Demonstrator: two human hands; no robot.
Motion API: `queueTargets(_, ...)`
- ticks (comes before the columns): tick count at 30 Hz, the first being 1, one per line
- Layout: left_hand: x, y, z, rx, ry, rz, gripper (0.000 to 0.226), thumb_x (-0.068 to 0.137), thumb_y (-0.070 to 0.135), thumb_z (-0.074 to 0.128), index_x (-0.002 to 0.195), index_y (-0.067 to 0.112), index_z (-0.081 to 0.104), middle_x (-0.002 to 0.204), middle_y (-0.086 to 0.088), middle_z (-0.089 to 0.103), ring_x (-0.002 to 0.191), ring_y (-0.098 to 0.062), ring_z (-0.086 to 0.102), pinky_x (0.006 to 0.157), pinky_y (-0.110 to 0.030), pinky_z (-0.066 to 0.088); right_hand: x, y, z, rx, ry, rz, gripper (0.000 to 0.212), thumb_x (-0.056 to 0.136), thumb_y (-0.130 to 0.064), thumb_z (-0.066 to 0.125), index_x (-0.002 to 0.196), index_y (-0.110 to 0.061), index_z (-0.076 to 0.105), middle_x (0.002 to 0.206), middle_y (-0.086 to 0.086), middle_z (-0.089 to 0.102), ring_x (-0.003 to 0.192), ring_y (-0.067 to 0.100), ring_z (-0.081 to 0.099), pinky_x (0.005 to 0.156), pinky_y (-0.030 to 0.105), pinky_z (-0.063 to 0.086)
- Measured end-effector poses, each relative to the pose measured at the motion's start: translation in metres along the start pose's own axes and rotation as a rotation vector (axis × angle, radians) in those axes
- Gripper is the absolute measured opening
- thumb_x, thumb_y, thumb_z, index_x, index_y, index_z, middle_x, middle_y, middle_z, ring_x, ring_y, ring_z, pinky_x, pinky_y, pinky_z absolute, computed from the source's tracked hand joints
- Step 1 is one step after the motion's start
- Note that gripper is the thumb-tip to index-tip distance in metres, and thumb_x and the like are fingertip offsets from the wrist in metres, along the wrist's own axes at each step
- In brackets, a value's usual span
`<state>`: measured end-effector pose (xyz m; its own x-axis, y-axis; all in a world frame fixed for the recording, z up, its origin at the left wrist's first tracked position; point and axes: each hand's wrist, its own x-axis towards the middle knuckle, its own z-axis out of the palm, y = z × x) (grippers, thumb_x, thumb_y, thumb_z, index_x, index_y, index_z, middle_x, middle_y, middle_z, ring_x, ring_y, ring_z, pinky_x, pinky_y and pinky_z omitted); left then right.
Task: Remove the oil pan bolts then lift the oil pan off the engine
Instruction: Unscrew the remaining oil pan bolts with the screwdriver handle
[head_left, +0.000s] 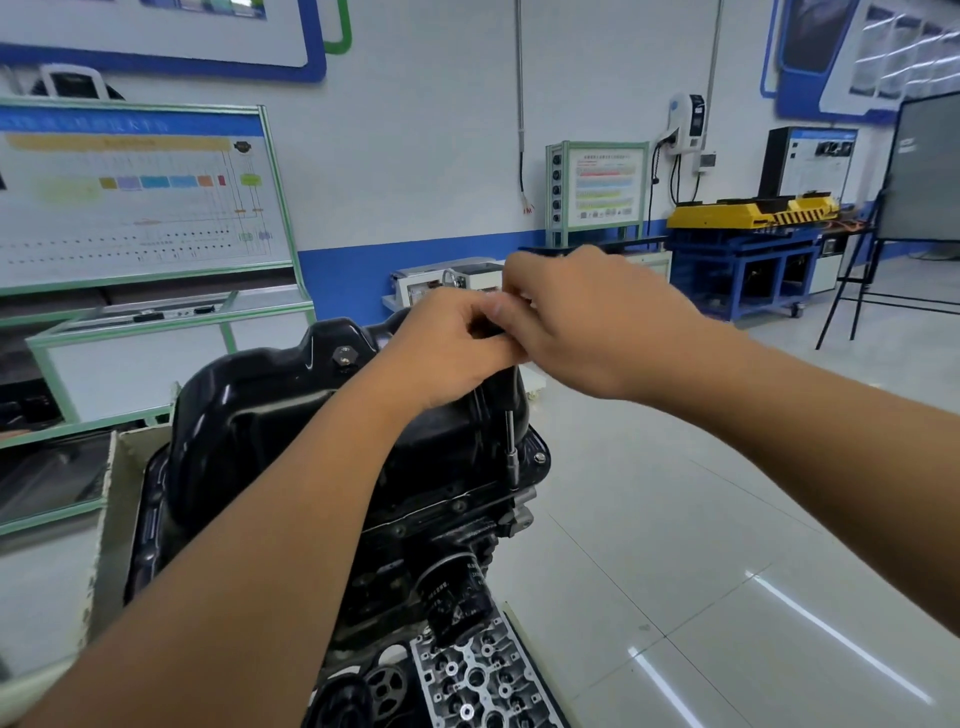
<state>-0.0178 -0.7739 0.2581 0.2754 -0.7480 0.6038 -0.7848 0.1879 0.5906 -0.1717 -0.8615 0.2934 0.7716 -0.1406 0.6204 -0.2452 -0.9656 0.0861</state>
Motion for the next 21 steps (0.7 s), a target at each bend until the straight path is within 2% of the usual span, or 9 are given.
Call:
queueTargets(3, 0.001, -0.002, 0.001, 0.057, 0.033, 0.0, 0.016, 0.059, 0.046, 0.06, 0.065, 0.037, 0.071, 0.06, 0.014, 0.064, 0.059, 0.001, 0.052, 0.062, -0.019, 0.045, 0.002, 0.001, 0.003, -0.215, 0.028, -0.066, 0.058, 0.099, -0.067, 0.012, 0.09, -0.022, 0.047, 0.066, -0.003, 0.034, 0.066, 0.031, 0.043, 0.058, 0.038, 0.027)
queueTargets(5, 0.0, -0.003, 0.002, 0.08, 0.061, 0.015, 0.011, 0.059, 0.047, 0.059, 0.061, 0.038, 0.065, 0.054, 0.02, 0.054, 0.053, 0.003, 0.047, 0.055, -0.011, 0.037, 0.006, 0.006, 0.004, -0.229, 0.034, -0.092, 0.065, 0.094, -0.072, 0.008, 0.087, -0.021, 0.048, 0.064, -0.003, 0.037, 0.063, 0.029, 0.044, 0.056, 0.036, 0.026)
queueTargets(9, -0.002, -0.006, 0.004, 0.107, 0.093, 0.037, 0.016, 0.063, 0.049, 0.062, 0.067, 0.033, 0.063, 0.054, 0.02, 0.051, 0.053, 0.002, 0.045, 0.053, -0.01, 0.036, 0.01, 0.017, 0.007, -0.273, 0.087, -0.169, 0.073, 0.091, -0.077, 0.004, 0.082, -0.02, 0.048, 0.06, -0.002, 0.039, 0.056, 0.027, 0.044, 0.051, 0.033, 0.017)
queueTargets(12, -0.002, -0.006, 0.004, 0.119, 0.066, 0.049, 0.027, 0.067, 0.056, 0.067, 0.08, 0.032, 0.07, 0.063, 0.014, 0.061, 0.061, -0.004, 0.055, 0.061, -0.021, 0.047, 0.012, 0.027, 0.009, -0.238, 0.104, -0.188, 0.07, 0.091, -0.078, 0.008, 0.078, -0.02, 0.045, 0.056, -0.002, 0.038, 0.053, 0.028, 0.042, 0.05, 0.033, 0.017)
queueTargets(14, -0.005, -0.006, 0.006, 0.083, 0.062, 0.063, 0.024, 0.068, 0.059, 0.072, 0.085, 0.041, 0.072, 0.07, 0.017, 0.068, 0.067, -0.003, 0.061, 0.069, -0.023, 0.053, 0.015, 0.033, 0.012, -0.131, 0.088, -0.23, 0.064, 0.092, -0.076, 0.014, 0.075, -0.022, 0.044, 0.054, -0.002, 0.04, 0.052, 0.028, 0.042, 0.049, 0.035, 0.025)
queueTargets(17, -0.004, -0.003, 0.011, 0.084, 0.076, 0.052, 0.037, 0.07, 0.058, 0.075, 0.102, 0.038, 0.076, 0.091, 0.011, 0.078, 0.09, -0.012, 0.073, 0.088, -0.039, 0.06, 0.02, 0.036, 0.017, -0.033, 0.071, -0.207, 0.062, 0.09, -0.074, 0.015, 0.074, -0.022, 0.045, 0.056, 0.0, 0.046, 0.057, 0.028, 0.047, 0.053, 0.037, 0.034)
queueTargets(19, -0.001, -0.002, 0.008, 0.111, 0.065, 0.048, 0.038, 0.072, 0.055, 0.074, 0.103, 0.033, 0.078, 0.093, 0.012, 0.078, 0.093, -0.01, 0.073, 0.087, -0.034, 0.059, 0.023, 0.033, 0.016, -0.057, 0.046, -0.159, 0.071, 0.087, -0.075, 0.011, 0.076, -0.018, 0.052, 0.059, 0.002, 0.049, 0.061, 0.03, 0.05, 0.055, 0.036, 0.031)
queueTargets(21, 0.001, -0.002, 0.003, 0.119, 0.052, 0.057, 0.024, 0.075, 0.048, 0.076, 0.093, 0.032, 0.078, 0.083, 0.015, 0.075, 0.081, -0.001, 0.07, 0.074, -0.019, 0.056, 0.021, 0.026, 0.012, -0.062, 0.01, -0.124, 0.073, 0.088, -0.077, 0.013, 0.077, -0.018, 0.053, 0.062, 0.001, 0.05, 0.065, 0.029, 0.051, 0.056, 0.035, 0.028)
